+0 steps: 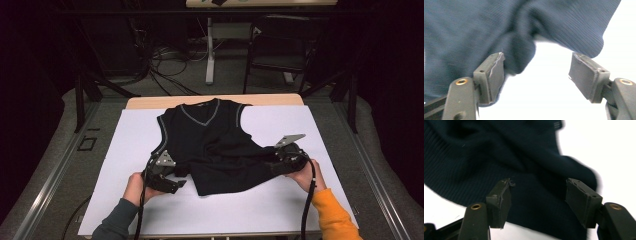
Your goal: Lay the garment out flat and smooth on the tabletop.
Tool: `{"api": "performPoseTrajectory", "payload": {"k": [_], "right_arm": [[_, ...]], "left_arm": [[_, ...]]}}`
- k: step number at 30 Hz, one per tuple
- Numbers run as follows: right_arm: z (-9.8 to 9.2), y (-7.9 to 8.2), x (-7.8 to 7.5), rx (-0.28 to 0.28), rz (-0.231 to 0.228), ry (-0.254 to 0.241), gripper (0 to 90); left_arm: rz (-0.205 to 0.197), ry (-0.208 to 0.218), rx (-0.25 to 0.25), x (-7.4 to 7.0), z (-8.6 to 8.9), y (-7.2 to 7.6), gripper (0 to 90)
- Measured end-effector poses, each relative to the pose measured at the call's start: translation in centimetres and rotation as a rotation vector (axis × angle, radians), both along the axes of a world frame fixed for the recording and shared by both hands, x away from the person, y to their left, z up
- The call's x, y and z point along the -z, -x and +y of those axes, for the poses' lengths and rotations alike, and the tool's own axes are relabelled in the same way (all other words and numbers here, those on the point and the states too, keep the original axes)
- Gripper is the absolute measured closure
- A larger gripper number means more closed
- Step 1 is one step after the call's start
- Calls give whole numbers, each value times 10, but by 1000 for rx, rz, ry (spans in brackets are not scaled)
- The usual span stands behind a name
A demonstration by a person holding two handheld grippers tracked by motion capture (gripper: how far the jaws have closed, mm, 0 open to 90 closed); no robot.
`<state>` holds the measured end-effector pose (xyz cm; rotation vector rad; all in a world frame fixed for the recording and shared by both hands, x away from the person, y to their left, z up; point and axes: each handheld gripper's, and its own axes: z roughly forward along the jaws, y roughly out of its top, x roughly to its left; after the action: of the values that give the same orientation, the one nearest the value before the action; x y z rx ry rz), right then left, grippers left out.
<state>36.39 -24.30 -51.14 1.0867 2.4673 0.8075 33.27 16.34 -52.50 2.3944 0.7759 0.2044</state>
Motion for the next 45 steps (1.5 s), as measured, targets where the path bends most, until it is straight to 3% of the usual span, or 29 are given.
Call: {"api": "performPoseTrajectory", "payload": {"k": [2, 4, 7, 9, 10, 16, 21, 24, 27, 31, 33, 35, 37, 39, 41, 45], "right_arm": [[8, -3, 8, -38, 27, 10, 367], [15, -7, 16, -69, 42, 33, 343], [19, -16, 26, -51, 69, 51, 288], [18, -20, 32, -44, 69, 54, 323], [16, -21, 33, -33, 78, 26, 345], [10, -23, 32, -22, 78, 13, 552], [10, -20, 31, -22, 63, 9, 808], [14, -16, 30, -24, 58, 41, 834], [18, -11, 28, -34, 59, 64, 841], [16, -5, 25, -36, 60, 70, 844], [14, -3, 23, -20, 47, 65, 843], [11, -4, 18, 8, 23, 70, 844], [10, -6, 16, 55, -10, 93, 843], [8, -8, 17, 93, -38, 101, 844], [4, -9, 20, 114, -26, 118, 843], [1, -10, 22, 122, -26, 112, 840]], "left_arm": [[11, -4, 20, 5, -9, -1, 327], [-6, -5, 28, 11, -19, -3, 327], [-38, 0, 32, 17, -30, -9, 330], [-50, 21, 29, 18, -35, -15, 338], [-51, 32, 28, 19, -37, -17, 351], [-104, 32, 32, 24, -53, -26, 412], [-127, 51, 39, 25, -58, -29, 706], [-114, 68, 50, 21, -55, -28, 819], [-104, 75, 59, 16, -50, -27, 849], [-108, 109, 68, 4, -43, -22, 861], [-140, 133, 65, -6, -44, -22, 859], [-156, 190, 51, -14, -50, -27, 854], [-161, 218, 46, -15, -60, -32, 833], [-144, 212, 37, -8, -68, -39, 764], [-97, 196, 29, -1, -69, -43, 648], [-105, 173, 10, -4, -57, -41, 522]]}}
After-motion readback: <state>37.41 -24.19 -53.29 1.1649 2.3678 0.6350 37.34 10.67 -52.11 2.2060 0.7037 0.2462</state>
